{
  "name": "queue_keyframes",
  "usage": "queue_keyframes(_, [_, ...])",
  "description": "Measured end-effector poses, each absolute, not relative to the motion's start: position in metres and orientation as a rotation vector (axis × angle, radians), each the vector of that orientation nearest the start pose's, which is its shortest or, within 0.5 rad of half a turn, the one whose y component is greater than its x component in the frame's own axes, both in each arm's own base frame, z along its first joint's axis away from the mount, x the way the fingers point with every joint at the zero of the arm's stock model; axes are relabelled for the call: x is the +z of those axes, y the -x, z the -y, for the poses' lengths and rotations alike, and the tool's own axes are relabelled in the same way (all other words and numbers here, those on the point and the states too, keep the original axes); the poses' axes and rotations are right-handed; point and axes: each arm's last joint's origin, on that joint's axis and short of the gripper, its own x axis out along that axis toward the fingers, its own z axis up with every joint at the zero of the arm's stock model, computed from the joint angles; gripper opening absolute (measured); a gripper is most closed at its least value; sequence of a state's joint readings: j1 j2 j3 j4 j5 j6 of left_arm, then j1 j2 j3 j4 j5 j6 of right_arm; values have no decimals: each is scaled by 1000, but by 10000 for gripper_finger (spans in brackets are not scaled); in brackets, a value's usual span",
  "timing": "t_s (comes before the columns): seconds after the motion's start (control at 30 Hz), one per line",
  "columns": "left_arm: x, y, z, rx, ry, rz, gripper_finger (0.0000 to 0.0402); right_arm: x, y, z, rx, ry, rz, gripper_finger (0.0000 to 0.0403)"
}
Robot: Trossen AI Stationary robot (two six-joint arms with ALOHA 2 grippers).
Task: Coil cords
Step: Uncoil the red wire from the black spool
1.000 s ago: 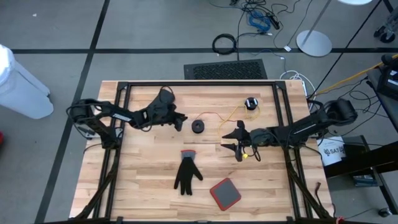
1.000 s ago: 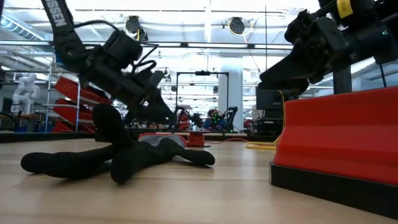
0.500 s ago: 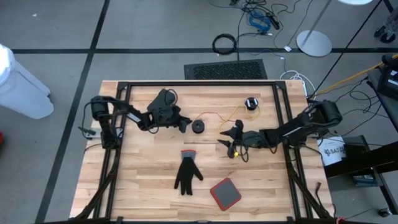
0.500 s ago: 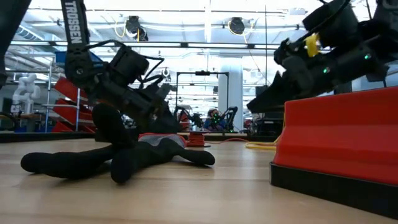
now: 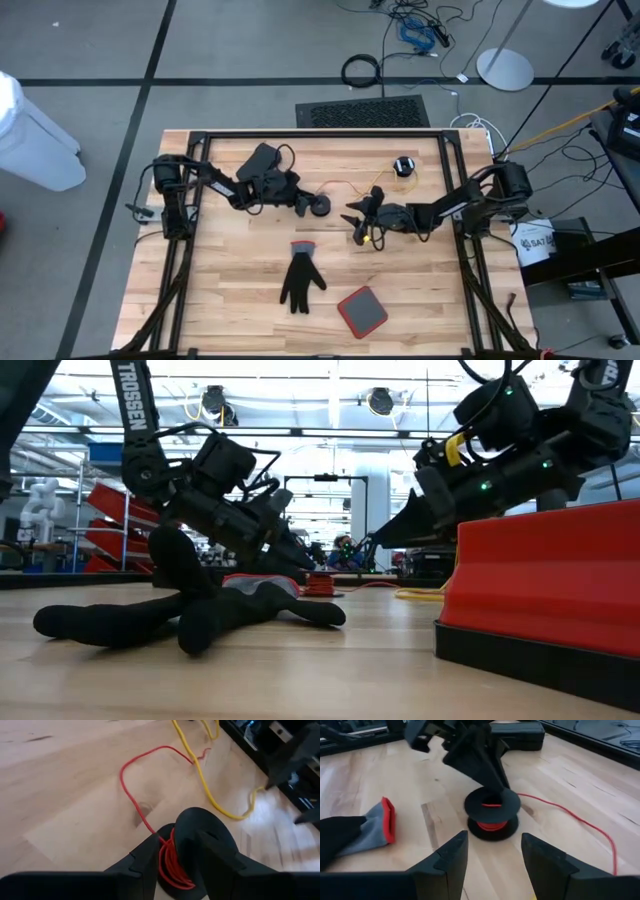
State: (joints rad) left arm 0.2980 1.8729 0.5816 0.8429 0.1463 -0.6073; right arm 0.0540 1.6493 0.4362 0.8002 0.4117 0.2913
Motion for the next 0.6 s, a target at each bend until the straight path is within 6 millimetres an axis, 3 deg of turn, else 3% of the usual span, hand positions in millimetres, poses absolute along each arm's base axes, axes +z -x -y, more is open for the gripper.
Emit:
queue_keyframes(0.43, [99, -304, -82, 208, 614, -377, 9, 116, -269, 1, -427, -181, -369, 171])
queue_keyframes(0.6, [103, -309, -81, 192, 579, -365, 3, 116, -269, 1, -432, -179, -374, 171])
